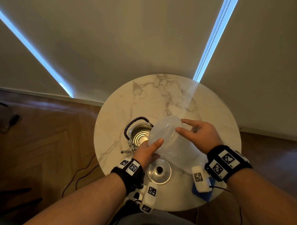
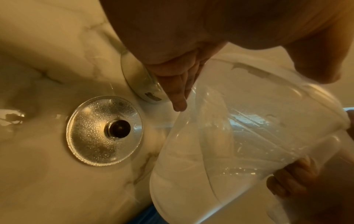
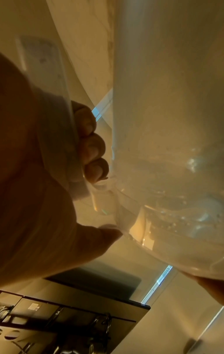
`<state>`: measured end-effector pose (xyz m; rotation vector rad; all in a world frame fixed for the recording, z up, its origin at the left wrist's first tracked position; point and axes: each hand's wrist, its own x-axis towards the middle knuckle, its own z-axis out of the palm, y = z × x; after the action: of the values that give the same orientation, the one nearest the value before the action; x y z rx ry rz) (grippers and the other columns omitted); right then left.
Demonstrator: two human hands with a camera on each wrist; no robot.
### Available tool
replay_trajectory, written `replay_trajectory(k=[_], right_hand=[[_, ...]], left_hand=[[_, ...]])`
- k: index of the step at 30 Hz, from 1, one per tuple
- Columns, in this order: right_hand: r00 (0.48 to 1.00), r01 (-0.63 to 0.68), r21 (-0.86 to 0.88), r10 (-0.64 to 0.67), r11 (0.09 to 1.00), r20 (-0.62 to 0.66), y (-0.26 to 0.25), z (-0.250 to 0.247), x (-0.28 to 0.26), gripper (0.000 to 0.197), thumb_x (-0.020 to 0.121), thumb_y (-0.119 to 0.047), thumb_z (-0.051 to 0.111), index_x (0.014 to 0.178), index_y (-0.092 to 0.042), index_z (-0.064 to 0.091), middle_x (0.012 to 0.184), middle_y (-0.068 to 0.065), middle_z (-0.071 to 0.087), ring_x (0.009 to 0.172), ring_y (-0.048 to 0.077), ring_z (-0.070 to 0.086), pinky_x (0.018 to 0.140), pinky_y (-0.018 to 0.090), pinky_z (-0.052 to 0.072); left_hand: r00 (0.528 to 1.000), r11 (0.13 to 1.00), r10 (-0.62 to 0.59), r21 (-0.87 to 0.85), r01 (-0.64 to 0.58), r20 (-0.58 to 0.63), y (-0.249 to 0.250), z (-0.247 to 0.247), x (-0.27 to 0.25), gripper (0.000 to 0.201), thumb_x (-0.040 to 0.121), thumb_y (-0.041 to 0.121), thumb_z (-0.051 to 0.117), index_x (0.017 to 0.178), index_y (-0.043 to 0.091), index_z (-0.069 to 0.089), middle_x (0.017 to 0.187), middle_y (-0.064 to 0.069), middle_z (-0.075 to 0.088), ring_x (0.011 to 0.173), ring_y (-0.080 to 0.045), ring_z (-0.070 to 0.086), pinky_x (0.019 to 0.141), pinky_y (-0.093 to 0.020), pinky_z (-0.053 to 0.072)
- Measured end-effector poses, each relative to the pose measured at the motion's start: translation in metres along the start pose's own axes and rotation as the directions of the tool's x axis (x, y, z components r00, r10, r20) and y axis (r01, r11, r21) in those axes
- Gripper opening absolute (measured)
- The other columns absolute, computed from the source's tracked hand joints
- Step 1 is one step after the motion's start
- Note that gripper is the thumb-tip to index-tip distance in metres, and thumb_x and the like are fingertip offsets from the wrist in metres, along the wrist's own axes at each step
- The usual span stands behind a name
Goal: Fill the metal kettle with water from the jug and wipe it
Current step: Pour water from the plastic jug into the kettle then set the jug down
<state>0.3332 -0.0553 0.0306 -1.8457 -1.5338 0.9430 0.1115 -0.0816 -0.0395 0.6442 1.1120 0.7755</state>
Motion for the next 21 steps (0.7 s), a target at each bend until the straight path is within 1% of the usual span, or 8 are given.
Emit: replay_trajectory(k=[4,7,11,13,16,19,21], right_hand=[[1.000,-0.011,0.002,0.011,1.000,-0.014,-0.004,0.001,0.002,0.062,0.065,-0.073,0.072,0.120,-0.044,0.071,0.072,-0.012,0.055,0.071,0.006,0.057,0.073,0.026,0.045],[1.000,-0.017,-0.008,0.017,1.000,-0.024,-0.007,0.002,0.004,0.060,0.066,-0.072,0.073,0.120,-0.044,0.072,0.073,-0.010,0.057,0.070,0.006,0.058,0.070,0.024,0.044],[0.999,-0.026,-0.020,0.025,0.999,-0.024,-0.014,0.002,0.004,0.057,0.070,-0.068,0.074,0.120,-0.042,0.071,0.076,-0.008,0.060,0.072,0.006,0.059,0.068,0.024,0.043],[0.999,-0.029,-0.019,0.028,0.999,-0.018,-0.017,0.002,0.004,0.057,0.070,-0.067,0.075,0.120,-0.041,0.072,0.075,-0.008,0.061,0.072,0.007,0.060,0.069,0.025,0.045],[0.999,-0.034,-0.020,0.034,0.999,-0.016,-0.020,0.000,0.006,0.056,0.070,-0.066,0.076,0.120,-0.040,0.072,0.075,-0.008,0.062,0.073,0.007,0.061,0.071,0.026,0.047],[0.999,-0.027,-0.035,0.027,0.999,-0.021,-0.023,-0.002,0.006,0.055,0.070,-0.066,0.076,0.119,-0.040,0.073,0.076,-0.007,0.064,0.074,0.007,0.062,0.071,0.026,0.048],[0.999,-0.024,-0.035,0.023,0.999,-0.023,-0.025,-0.002,0.006,0.055,0.069,-0.067,0.076,0.117,-0.041,0.073,0.077,-0.005,0.066,0.075,0.008,0.063,0.074,0.029,0.052]], left_hand=[[1.000,1.000,0.003,0.015,-0.003,-0.003,0.002,-0.002,0.003,0.066,0.071,0.056,0.079,0.123,0.017,0.065,0.112,-0.010,0.078,0.105,-0.029,0.074,0.099,-0.046,0.057],[1.000,1.000,-0.014,0.024,0.014,-0.015,0.004,-0.004,0.005,0.062,0.073,0.055,0.078,0.120,0.017,0.066,0.113,-0.011,0.077,0.107,-0.031,0.074,0.102,-0.051,0.055],[0.999,0.999,-0.021,0.041,0.022,-0.029,0.007,-0.006,0.007,0.061,0.069,0.059,0.079,0.115,0.021,0.067,0.113,-0.011,0.077,0.108,-0.032,0.073,0.101,-0.050,0.055],[0.999,0.998,-0.023,0.056,0.024,-0.030,0.009,-0.007,0.008,0.067,0.065,0.062,0.081,0.115,0.021,0.067,0.114,-0.011,0.076,0.108,-0.032,0.072,0.100,-0.050,0.056],[0.998,0.997,-0.046,0.063,0.048,-0.034,0.008,-0.010,0.010,0.083,0.056,0.066,0.082,0.122,0.018,0.064,0.120,-0.013,0.074,0.111,-0.033,0.071,0.100,-0.049,0.056],[0.999,0.996,-0.050,0.070,0.050,0.000,0.007,-0.015,0.009,0.083,0.059,0.064,0.081,0.126,0.019,0.063,0.119,-0.012,0.075,0.112,-0.033,0.071,0.102,-0.048,0.055],[0.999,0.993,-0.049,0.106,0.046,0.019,0.008,-0.020,0.007,0.075,0.066,0.063,0.081,0.125,0.019,0.062,0.120,-0.012,0.074,0.113,-0.034,0.070,0.103,-0.048,0.054]])
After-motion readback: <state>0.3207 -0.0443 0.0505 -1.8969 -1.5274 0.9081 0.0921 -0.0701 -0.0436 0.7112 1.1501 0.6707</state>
